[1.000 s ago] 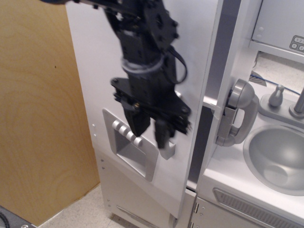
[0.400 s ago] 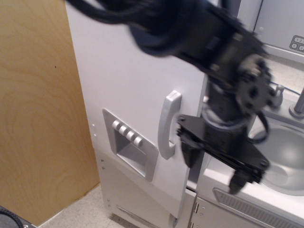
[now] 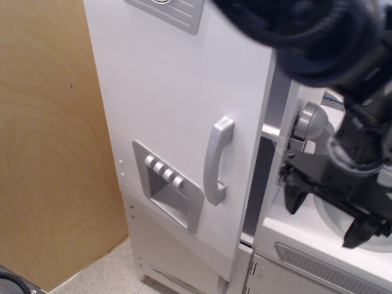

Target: Open fridge

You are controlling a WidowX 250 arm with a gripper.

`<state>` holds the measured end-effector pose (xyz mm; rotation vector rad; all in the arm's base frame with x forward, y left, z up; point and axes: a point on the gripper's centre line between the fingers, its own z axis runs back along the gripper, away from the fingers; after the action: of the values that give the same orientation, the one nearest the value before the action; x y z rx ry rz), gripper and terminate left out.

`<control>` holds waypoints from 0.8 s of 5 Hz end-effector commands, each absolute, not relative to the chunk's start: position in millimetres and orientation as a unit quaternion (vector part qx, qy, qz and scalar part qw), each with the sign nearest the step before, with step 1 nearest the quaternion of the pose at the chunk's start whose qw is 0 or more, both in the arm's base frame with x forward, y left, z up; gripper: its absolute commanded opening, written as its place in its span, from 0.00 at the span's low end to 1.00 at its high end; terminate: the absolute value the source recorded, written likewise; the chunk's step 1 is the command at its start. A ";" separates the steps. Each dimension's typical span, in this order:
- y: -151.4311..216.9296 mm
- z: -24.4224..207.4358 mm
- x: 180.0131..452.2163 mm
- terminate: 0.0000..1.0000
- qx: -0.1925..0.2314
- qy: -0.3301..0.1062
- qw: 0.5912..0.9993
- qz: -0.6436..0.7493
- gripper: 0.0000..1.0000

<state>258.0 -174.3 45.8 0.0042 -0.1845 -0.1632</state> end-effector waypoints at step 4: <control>-113.6 65.0 269.8 0.00 0.028 -0.055 0.998 0.001 1.00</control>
<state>256.6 -120.6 46.9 0.0775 -0.0623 -0.0168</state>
